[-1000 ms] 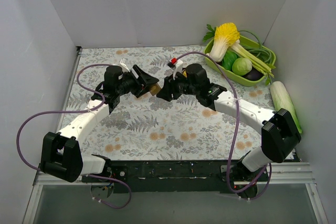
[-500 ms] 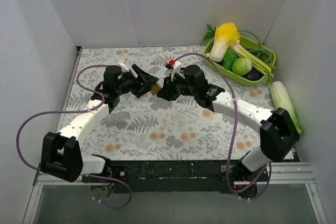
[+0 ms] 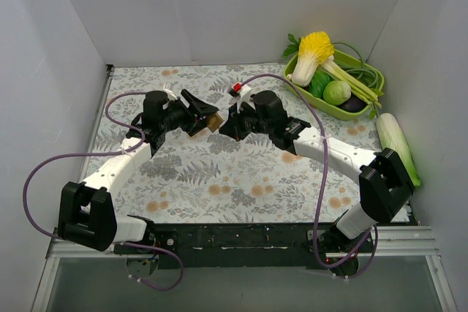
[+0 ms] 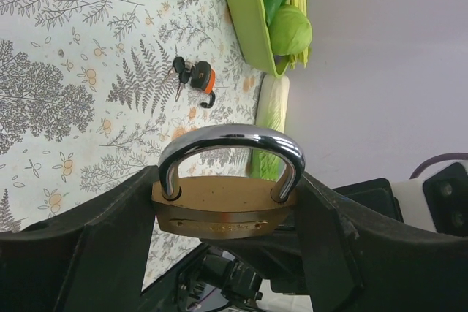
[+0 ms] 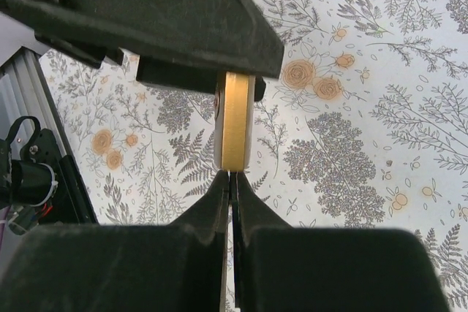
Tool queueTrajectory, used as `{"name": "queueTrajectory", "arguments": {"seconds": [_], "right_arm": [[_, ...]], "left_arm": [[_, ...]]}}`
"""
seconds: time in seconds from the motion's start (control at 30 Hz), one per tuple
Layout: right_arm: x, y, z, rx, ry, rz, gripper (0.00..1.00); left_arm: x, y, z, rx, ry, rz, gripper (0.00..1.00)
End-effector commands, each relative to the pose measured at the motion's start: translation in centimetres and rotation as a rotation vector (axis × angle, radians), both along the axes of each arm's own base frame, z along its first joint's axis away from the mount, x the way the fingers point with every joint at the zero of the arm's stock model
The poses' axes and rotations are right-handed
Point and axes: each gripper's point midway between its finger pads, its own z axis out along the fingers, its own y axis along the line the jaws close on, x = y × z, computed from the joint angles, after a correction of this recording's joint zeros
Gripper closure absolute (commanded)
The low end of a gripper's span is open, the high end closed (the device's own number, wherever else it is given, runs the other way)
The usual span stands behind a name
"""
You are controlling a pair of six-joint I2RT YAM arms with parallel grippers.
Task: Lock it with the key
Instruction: Lock the lock, then place the lock at the center of the board.
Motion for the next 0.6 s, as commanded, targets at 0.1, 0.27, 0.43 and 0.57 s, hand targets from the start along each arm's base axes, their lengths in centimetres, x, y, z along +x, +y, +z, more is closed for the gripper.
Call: {"name": "queueTrajectory", "arguments": {"seconds": [0.1,0.27,0.43,0.57], "right_arm": [[-1.2,1.0,2.1,0.044,-0.004,0.035,0.99],[-1.5,0.3,1.5,0.021,0.02,0.026,0.99],[-0.8,-1.0,0.9,-0.003,0.02,0.003,0.99],[-0.5,-1.9,0.6,-0.011,0.015,-0.013,0.99]], "left_arm": [[5.0,4.2,3.4,-0.037,-0.106,0.168,1.0],[6.0,7.0,2.2,0.181,-0.172,0.168,1.0],[5.7,11.7,-2.6,0.564,-0.108,0.045,1.0],[5.4,16.2,-5.9,0.781,-0.058,-0.027,1.0]]}}
